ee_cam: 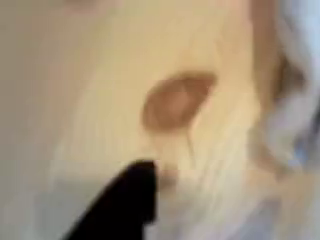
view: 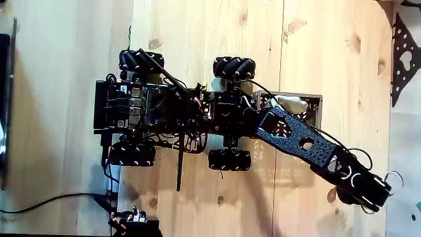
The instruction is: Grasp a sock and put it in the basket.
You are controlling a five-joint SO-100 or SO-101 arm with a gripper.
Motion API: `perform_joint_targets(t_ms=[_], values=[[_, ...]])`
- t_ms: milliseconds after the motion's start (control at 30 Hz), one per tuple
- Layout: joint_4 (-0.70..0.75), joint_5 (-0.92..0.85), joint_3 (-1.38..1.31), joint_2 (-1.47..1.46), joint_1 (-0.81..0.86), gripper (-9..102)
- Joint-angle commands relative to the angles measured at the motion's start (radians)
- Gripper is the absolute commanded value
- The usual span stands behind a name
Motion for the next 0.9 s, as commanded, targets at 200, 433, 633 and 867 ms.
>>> perform_joint_targets(t_ms=[200,433,633,867], values=[[-0.11,0.023,-0.034,-0.146,-0.084,35],[-0.149,0.029,-0.037,-0.232,-0.127,35],[-0.233,0.035,-0.046,-0.268,-0.117,34],[-0.242,0.058,-0.048,-0.21,-0.055,34]])
